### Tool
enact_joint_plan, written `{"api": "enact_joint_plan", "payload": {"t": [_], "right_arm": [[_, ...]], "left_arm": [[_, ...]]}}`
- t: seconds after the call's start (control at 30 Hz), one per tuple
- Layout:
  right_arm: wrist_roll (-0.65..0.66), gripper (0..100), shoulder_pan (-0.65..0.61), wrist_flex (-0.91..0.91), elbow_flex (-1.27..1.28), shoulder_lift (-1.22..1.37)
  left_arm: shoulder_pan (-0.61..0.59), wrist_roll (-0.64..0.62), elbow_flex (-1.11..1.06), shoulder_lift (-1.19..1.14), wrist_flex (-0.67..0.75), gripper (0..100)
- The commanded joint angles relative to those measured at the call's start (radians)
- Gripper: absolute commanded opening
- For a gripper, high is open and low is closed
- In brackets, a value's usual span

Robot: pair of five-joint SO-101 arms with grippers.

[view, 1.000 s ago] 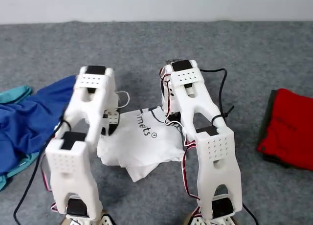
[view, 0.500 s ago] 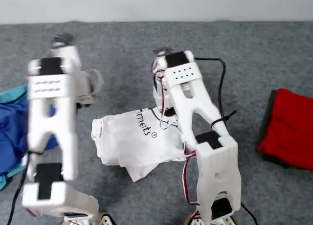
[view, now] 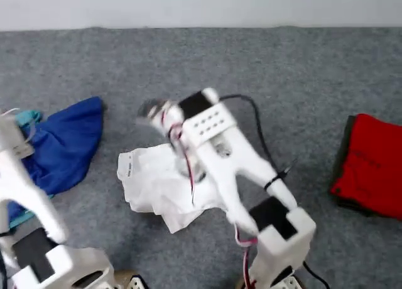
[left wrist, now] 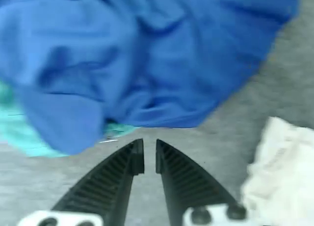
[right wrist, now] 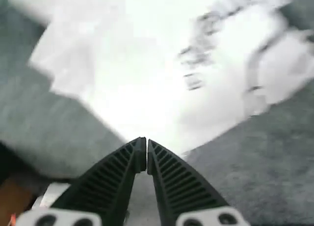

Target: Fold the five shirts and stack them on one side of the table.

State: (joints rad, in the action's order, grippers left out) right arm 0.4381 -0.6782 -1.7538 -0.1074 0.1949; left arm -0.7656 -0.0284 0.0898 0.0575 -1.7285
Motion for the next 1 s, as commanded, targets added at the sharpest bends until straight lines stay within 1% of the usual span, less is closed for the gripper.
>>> {"api": "enact_joint_plan", "payload": {"t": [0.0,0.07,0.13,0.33,0.5,0.57,0.73,0.8,0.9,0.97], "right_arm": [[-0.002,9.1,-0.074,0.002,0.078,-0.09],[-0.028,16.2,-0.117,0.027,0.092,-0.081],[-0.035,20.3,-0.163,0.054,0.095,-0.067],[-0.034,19.5,-0.262,0.143,0.097,-0.004],[-0.035,19.5,-0.332,0.154,0.092,0.038],[-0.035,19.5,-0.344,0.157,0.092,0.048],[-0.035,19.2,-0.343,0.237,0.098,0.081],[-0.029,15.8,-0.341,0.245,0.097,0.127],[-0.028,4.5,-0.341,0.237,0.091,0.182],[-0.028,2.3,-0.337,0.236,0.091,0.182]], "left_arm": [[-0.118,0.107,0.004,0.044,-0.023,5],[-0.147,0.12,0.002,0.043,-0.023,5],[-0.157,0.129,0.002,0.043,-0.023,5],[-0.158,0.129,-0.013,0.043,-0.023,5],[-0.158,0.129,-0.041,0.043,-0.023,5],[-0.158,0.129,-0.051,0.043,-0.023,5],[-0.158,0.129,-0.073,0.044,-0.023,5],[-0.158,0.129,-0.074,0.044,-0.023,5],[-0.158,0.129,-0.074,0.046,-0.023,5],[-0.158,0.129,-0.076,0.046,-0.023,5]]}}
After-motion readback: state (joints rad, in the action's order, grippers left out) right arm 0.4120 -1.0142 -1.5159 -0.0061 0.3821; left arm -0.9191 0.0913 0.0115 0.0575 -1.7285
